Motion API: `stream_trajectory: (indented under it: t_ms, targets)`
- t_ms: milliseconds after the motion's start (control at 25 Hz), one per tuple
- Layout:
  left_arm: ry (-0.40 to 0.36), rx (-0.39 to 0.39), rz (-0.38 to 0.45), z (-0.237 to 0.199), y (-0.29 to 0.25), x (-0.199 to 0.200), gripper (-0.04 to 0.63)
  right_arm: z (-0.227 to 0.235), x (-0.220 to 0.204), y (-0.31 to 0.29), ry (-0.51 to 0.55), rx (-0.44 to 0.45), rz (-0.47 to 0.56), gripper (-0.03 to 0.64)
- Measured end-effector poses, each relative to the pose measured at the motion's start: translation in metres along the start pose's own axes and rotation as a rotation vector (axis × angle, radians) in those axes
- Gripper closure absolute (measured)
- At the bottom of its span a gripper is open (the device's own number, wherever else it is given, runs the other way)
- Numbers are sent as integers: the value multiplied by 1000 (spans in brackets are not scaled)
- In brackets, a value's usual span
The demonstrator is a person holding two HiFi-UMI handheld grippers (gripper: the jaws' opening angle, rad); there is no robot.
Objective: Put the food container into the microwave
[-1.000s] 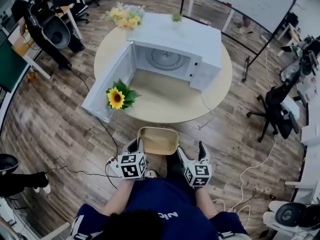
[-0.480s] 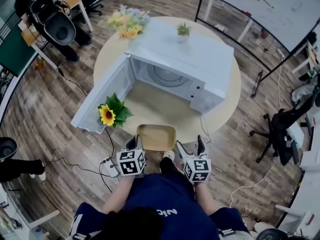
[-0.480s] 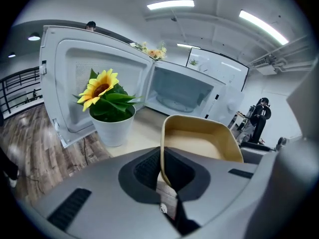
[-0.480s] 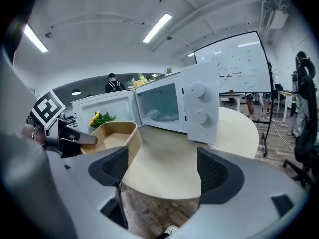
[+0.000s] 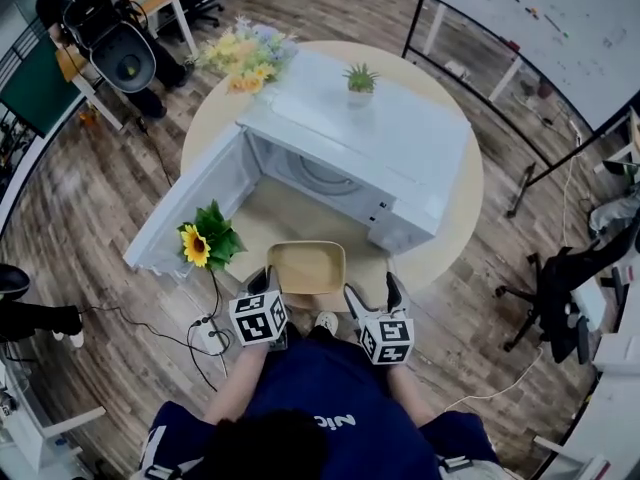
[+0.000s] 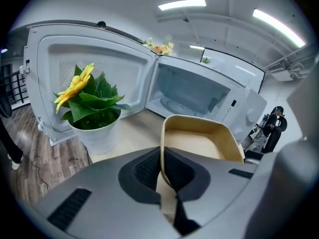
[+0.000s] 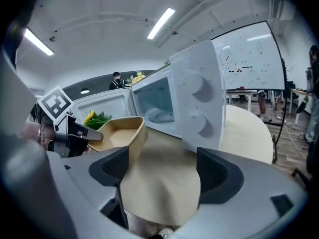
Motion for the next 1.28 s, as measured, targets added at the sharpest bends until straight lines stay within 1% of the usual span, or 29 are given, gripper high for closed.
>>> stream_trajectory:
  t_ms: [80, 200, 360, 560, 640, 800, 1080, 1280]
  targets:
    - [12, 10, 5, 3, -4, 5, 589, 5, 3, -2, 2, 3, -1, 202]
    - [20, 5, 8, 5, -11, 14, 589, 8, 4, -3, -8, -3, -8, 206]
    - [37, -8, -12, 5, -21, 21, 589, 5, 2, -4, -1, -8, -31, 207]
    - [43, -12, -21, 7, -37, 46, 589, -1, 5, -12, 6, -11, -52, 212]
    - [26, -12, -26, 7, -44, 57, 589, -1, 6, -16, 1, -12, -59, 213]
    - [-55, -16, -43, 7, -62, 77, 589, -2, 10, -25, 5, -19, -62, 215]
    - [-52, -29, -29, 4, -84, 108, 589, 3, 18, -33, 11, -58, -55, 221]
    - [-102, -42, -29, 9, -101, 124, 589, 7, 19, -36, -8, -78, -57, 224]
Point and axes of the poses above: the fingertips, and each gripper's own axes: y backward along the fingers, z to its right, x out of its top, the point moved 1 cm from there along y, backward along the fingers, and after that the axes turned 2 degrees about -y, right-handed, at the moved point
